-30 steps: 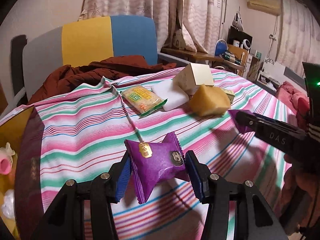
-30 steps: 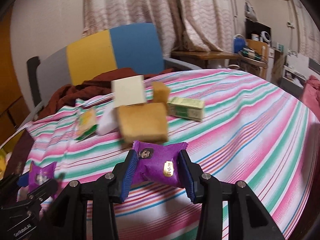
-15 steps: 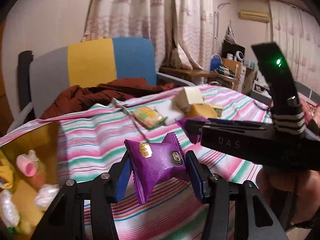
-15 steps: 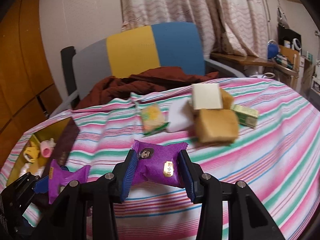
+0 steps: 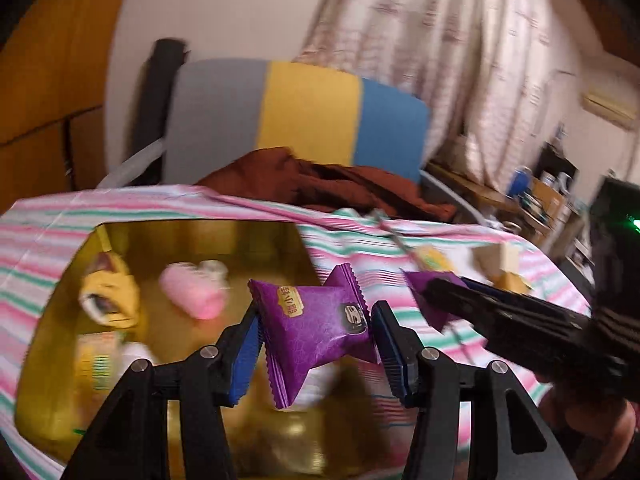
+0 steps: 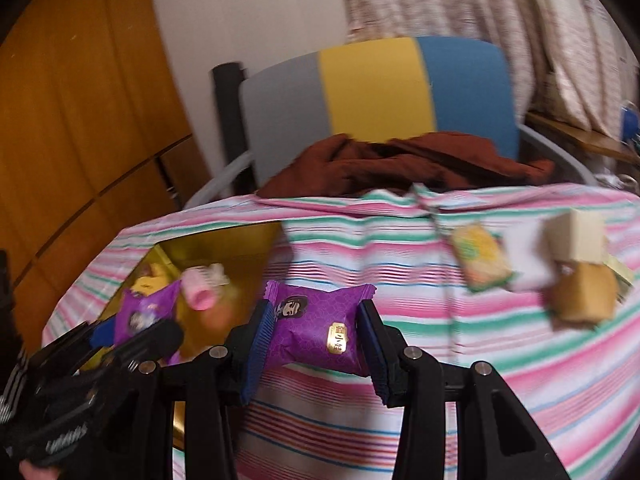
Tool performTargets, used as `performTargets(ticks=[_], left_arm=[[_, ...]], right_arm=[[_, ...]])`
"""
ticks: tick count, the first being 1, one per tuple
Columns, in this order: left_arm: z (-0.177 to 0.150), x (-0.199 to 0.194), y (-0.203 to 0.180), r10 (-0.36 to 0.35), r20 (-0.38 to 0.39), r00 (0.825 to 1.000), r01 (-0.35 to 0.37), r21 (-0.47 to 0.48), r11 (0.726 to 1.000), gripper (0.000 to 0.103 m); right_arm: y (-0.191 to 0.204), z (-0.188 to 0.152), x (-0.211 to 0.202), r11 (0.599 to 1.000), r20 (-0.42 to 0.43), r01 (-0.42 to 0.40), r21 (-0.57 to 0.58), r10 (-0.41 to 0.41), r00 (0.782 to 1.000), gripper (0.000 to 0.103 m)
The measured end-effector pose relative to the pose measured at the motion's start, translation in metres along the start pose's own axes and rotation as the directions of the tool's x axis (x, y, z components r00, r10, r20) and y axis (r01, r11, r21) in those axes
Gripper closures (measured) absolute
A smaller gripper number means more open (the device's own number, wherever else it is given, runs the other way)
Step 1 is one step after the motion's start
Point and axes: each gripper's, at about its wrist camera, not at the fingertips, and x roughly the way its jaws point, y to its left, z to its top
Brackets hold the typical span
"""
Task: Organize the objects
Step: 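Carry the purple packet with the left tool while the right tool carries its packet to the tray, then open both tools to drop the purple packets into the gold tray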
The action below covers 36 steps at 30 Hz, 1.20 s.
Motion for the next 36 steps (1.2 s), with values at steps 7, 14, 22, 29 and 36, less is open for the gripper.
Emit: performTargets(ticks=[7,14,22,29,36], left_arm=[[0.012,0.016,0.06,0.091,-0.088,0.992,-0.1,-0.103,0.99,0.047],[0.021,0.038,0.093,0.131,-0.152,0.98,-0.156,-0.166,0.974,0.025],[0.025,0.013,0.112,0.187,-0.082,0.979,-0.204,-0.336,0.919,0.0],[0.016,0.002,0.098,0.207,-0.093,0.974,-0.227,-0.386,0.894,0.0],[0.013,-0.001,0.055,0.18,-0.082,0.98,-0.196,-0.279,0.94,0.0]], right_arm=[[0.042,0.008,0.038,0.997,-0.064,-0.063,-0.048,0.06,0.996,0.058],[0.05,0.016,0.077,0.999,-0.168,-0.042,-0.005,0.041,0.985,0.055],[0.033,0.008,0.05,0.999,-0.121,-0.031,0.035,0.035,0.992,0.054],[0.012,0.002,0.038,0.995,-0.112,-0.018,0.093,0.029,0.993,0.054],[-0.004,-0.004,0.029,0.996,-0.112,0.015,0.094,-0.004,0.994,0.054]])
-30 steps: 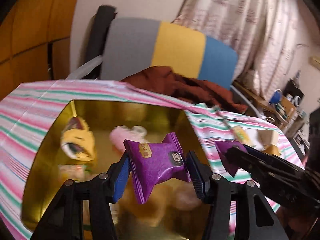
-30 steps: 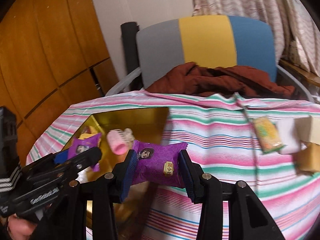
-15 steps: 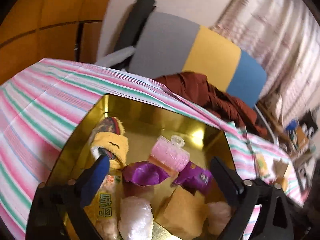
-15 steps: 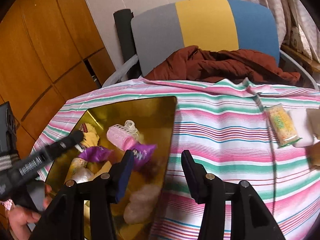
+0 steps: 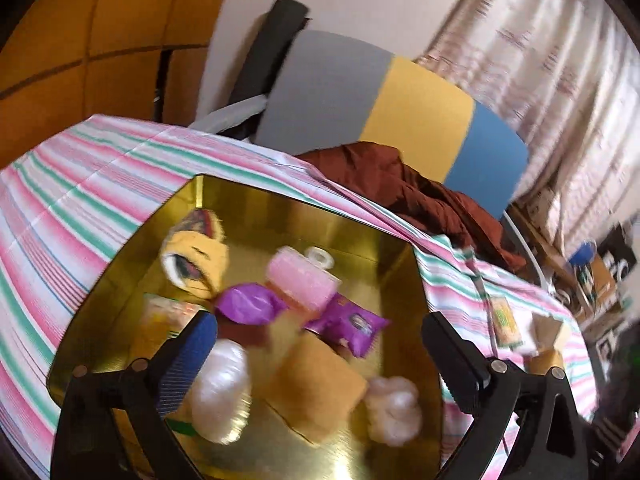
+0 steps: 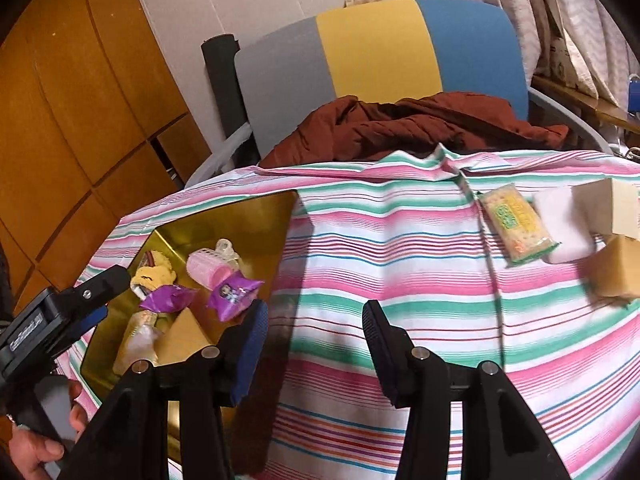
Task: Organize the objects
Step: 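Move both open tools from the tray back to the pile, then grasp the cream printed box with the right tool while the left tool grasps a yellow sponge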
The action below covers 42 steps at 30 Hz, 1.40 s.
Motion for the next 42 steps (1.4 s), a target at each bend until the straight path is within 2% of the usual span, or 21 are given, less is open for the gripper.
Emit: performTargets(ticks=[9,17,21,25,27,29,38,42], left_arm=[[-0.025,-0.004,-0.057,-0.073,-0.048,0.996,0.08,0.169,0.982,0.0],[-0.041,-0.008,-0.092,-0.134,-0.092,0.987,0.155,0.275,0.949,0.0],[-0.049,-0.006,-0.105,-0.147,-0.12,0.982,0.177,0.304,0.936,0.0],[-0.057,-0.003,-0.117,-0.169,-0.152,0.974,0.21,0.308,0.928,0.0],[-0.061,-0.002,-0.122,-0.173,-0.164,0.971,0.218,0.318,0.923,0.0],[-0.066,-0.001,-0.128,-0.176,-0.177,0.968,0.227,0.333,0.915,0.0],[-0.076,0.001,-0.137,-0.164,-0.202,0.965,0.229,0.36,0.905,0.0],[-0.077,0.002,-0.136,-0.155,-0.206,0.966,0.221,0.356,0.908,0.0]], right_arm=[[-0.041,-0.013,-0.008,0.996,-0.021,0.04,0.078,-0.038,0.999,0.054],[-0.1,-0.024,-0.027,0.981,-0.023,0.139,0.138,-0.137,0.99,0.054],[-0.142,-0.027,-0.047,0.955,0.005,0.227,0.189,-0.233,0.973,0.053],[-0.187,-0.02,-0.068,0.917,0.049,0.302,0.263,-0.325,0.944,0.04],[-0.207,-0.013,-0.076,0.897,0.062,0.338,0.285,-0.37,0.927,0.039],[-0.224,-0.006,-0.077,0.887,0.061,0.357,0.294,-0.39,0.919,0.037],[-0.261,0.015,-0.05,0.9,0.037,0.33,0.285,-0.354,0.934,0.037],[-0.26,0.01,-0.047,0.916,0.06,0.272,0.296,-0.302,0.951,0.037]])
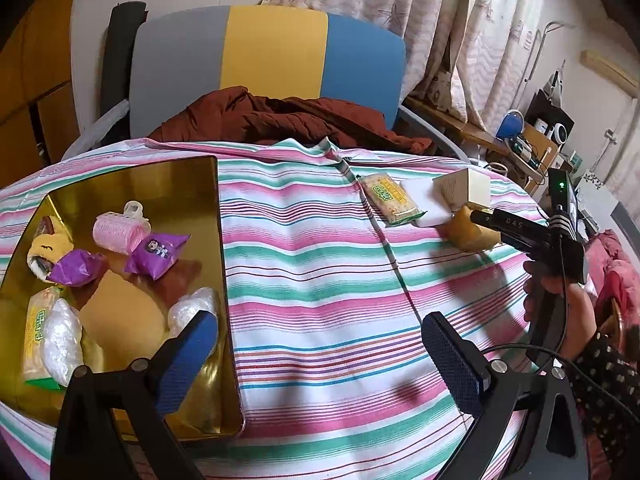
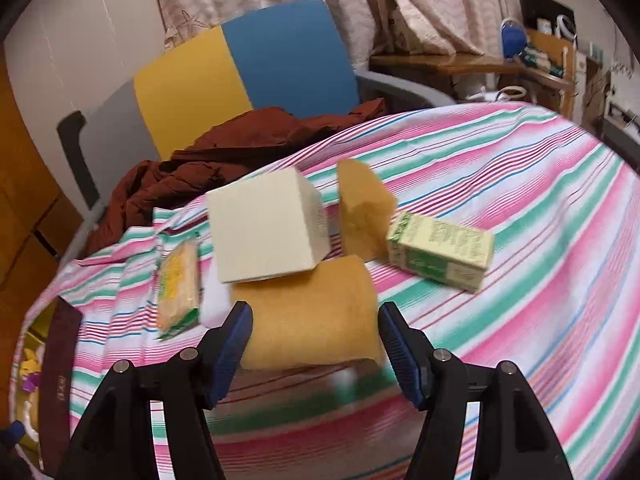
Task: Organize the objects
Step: 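Grasp the cream printed box with the right tool while the left tool grasps a yellow sponge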
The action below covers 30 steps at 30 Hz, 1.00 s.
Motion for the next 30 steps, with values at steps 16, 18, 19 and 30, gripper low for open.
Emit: performTargets(ticks=[16,18,19,30], left_arm=[[0.0,0.012,-0.008,-0.01,-0.032,0.999,0.01,-0.012,1.0,0.0],[0.0,0.015,-0.01,-0.013,-0.042,0.999,0.012,-0.016,1.0,0.0],[0.0,0.016,-0.011,-0.015,-0.046,0.999,0.014,-0.018,1.0,0.0],[0.008,0.015,-0.019,0.007,-0.043,0.999,-0.007,0.007,1.0,0.0]], right_arm=[[0.029,-0.046,-0.057,0.973,0.031,-0.148,-0.175,0.156,0.987,0.052],[0.014,-0.029,-0.051,0.99,0.04,-0.094,-0.105,0.099,0.994,0.052],[0.007,-0.02,-0.047,0.994,0.039,-0.085,-0.067,0.087,0.995,0.052],[0.017,0.028,0.032,0.998,-0.104,-0.063,-0.012,0.061,0.993,0.052]])
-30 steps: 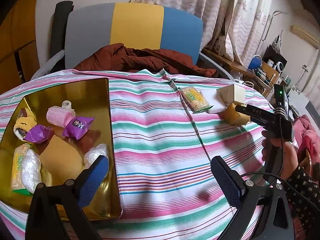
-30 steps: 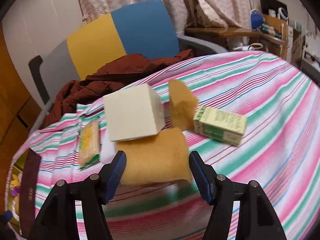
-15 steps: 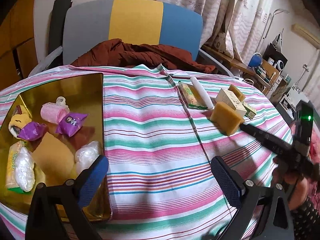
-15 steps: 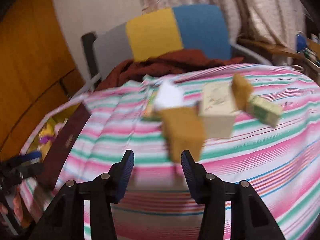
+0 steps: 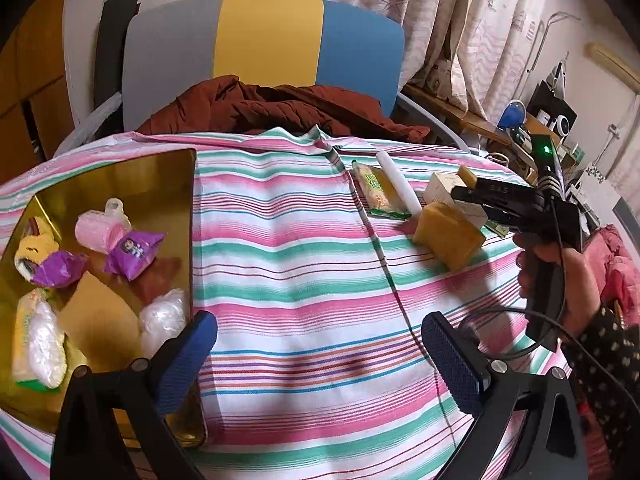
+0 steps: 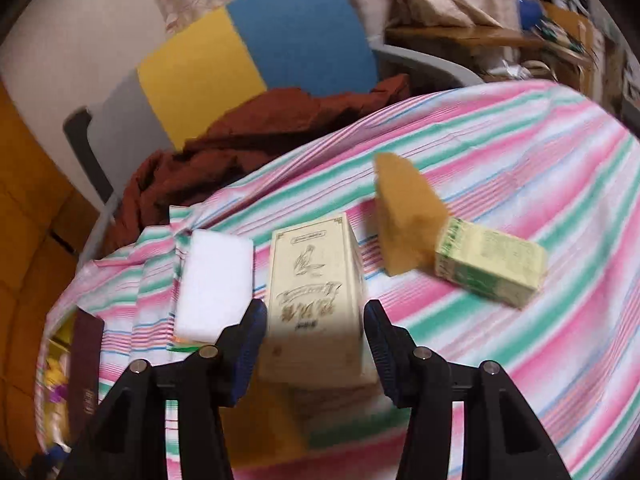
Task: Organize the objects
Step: 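Grasp the cream printed box with the right tool while the left tool grasps a yellow sponge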
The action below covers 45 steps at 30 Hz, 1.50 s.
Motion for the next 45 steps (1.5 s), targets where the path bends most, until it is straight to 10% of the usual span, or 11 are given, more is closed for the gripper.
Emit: performTargets(ticks=[34,45], left_arm=[[0.017,0.013,-0.015,-0.017,-0.012,1.0,0.016,-0.003,1.0,0.0],[0.031,0.033,-0.024,-0.049,-0.052,0.997,0.048,-0.029,0.998,0.0]], right_arm=[[0.012,0.012,0.008,0.981,-0.096,0.112,-0.156,-0.128,0.987,0.044],[-0.003,-0.035,-0.019,0.998,-0.107,-0.009,-0.061,0.003,0.994,0.051]])
